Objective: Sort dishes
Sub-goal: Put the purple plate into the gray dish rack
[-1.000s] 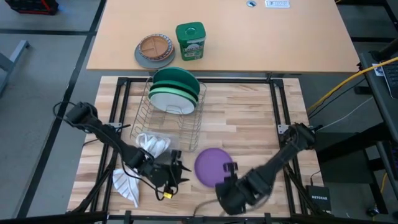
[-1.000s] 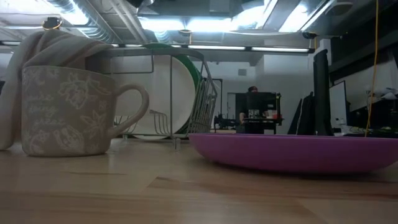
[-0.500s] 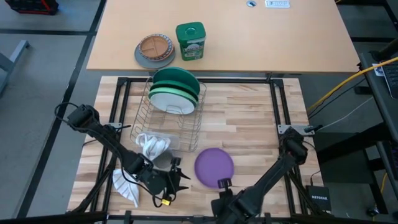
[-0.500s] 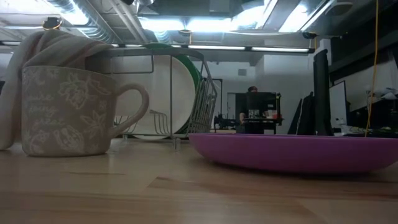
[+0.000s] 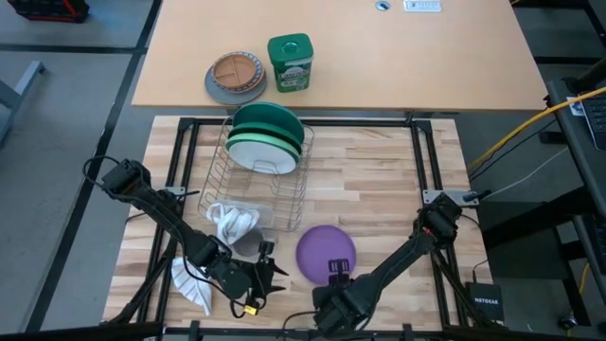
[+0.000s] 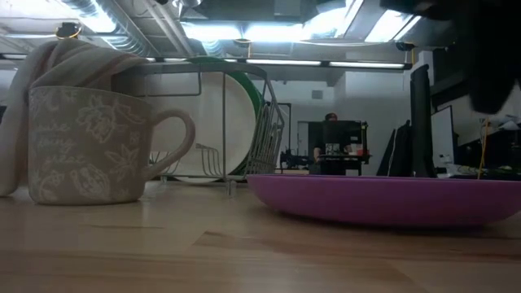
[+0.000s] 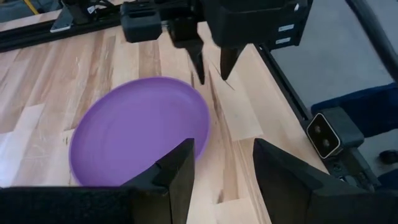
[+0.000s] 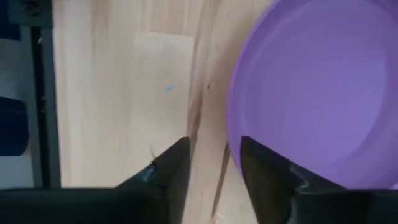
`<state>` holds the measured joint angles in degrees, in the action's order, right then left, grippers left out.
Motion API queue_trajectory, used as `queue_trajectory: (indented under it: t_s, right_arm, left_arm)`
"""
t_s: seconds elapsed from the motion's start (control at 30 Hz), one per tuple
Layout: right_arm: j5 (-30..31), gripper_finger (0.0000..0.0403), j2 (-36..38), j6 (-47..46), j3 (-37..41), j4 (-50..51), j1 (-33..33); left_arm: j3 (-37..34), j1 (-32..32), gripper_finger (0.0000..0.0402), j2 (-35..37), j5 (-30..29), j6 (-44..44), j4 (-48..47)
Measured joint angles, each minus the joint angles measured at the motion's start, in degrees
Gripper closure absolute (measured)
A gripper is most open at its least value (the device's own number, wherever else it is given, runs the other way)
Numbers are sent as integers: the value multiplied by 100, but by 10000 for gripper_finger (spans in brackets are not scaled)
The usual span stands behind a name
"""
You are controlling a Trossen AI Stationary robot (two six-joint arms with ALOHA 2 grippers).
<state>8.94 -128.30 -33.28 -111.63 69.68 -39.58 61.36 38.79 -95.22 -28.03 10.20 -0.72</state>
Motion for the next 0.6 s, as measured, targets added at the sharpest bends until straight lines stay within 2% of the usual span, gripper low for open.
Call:
queue_trajectory:
  t_s: [0.23,0.43,0.6]
  right_arm:
    - [-76,200,-185,57,0,-55,114]
    - [-83,192,-413,72,0,-34,100]
    - [235,191,-532,71,0,7,101]
  left_arm:
    - [0,-2,249,2,0,-58,-18]
    - [0,0,249,2,0,-139,-17]
    - [0,-2,249,4,0,-131,-25]
